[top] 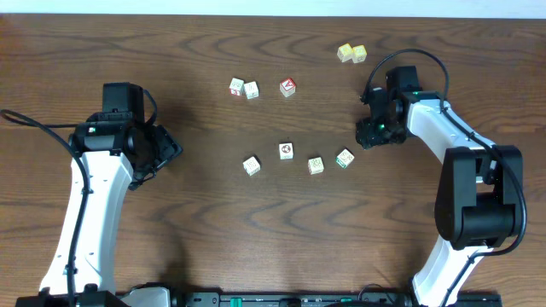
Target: Lift 5 blocks
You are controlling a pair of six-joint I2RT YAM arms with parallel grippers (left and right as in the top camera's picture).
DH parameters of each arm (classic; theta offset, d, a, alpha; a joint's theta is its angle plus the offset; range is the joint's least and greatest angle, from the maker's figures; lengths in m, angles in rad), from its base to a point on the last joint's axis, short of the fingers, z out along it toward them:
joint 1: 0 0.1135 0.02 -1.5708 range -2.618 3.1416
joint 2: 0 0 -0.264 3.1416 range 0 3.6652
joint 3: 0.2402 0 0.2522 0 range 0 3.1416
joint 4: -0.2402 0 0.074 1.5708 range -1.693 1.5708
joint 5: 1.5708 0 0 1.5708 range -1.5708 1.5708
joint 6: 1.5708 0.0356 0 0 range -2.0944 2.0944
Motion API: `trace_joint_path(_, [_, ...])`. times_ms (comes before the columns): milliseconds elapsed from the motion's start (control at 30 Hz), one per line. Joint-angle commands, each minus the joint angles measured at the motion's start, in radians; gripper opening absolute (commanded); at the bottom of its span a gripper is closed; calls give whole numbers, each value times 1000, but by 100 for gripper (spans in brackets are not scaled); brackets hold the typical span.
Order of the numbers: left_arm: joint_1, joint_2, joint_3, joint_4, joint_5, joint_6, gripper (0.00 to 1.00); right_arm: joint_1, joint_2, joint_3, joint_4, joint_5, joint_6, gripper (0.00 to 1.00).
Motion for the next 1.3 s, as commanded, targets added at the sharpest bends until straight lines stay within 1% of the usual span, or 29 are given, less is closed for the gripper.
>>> trace_joint_path(0, [4,-10,18,-3,-5,6,78,8,18,6,-8,6,-9,45])
trace_joint_path(100, [4,-10,18,-3,-5,6,78,8,18,6,-26,6,18,36])
trace_joint_path(267, [4,-10,18,-3,-5,6,78,16,18,6,-81,6,113,31])
trace_joint_path(367, [4,-10,18,-3,-5,6,78,32,18,6,-117,6,194,20])
trace_joint_path(400, [4,-10,18,-3,-5,6,78,38,18,6,-129,5,223,19])
trace_joint_path(533, [4,-10,18,-3,-5,6,78,62,18,6,-166,6,314,20])
trace_joint_path(733, [4,-10,18,-3,-5,6,78,82,18,6,-234,7,367,20])
trace_joint_path(900, [4,-10,18,-3,-5,6,78,82,18,6,-237,9,375,22])
trace_joint_path(1033, [4,-10,18,-3,-5,6,78,95,18,6,-235,-36,378,22])
trace_joint_path(1267, [4,-10,18,-3,-5,6,78,158,18,6,-203,-24,394,23])
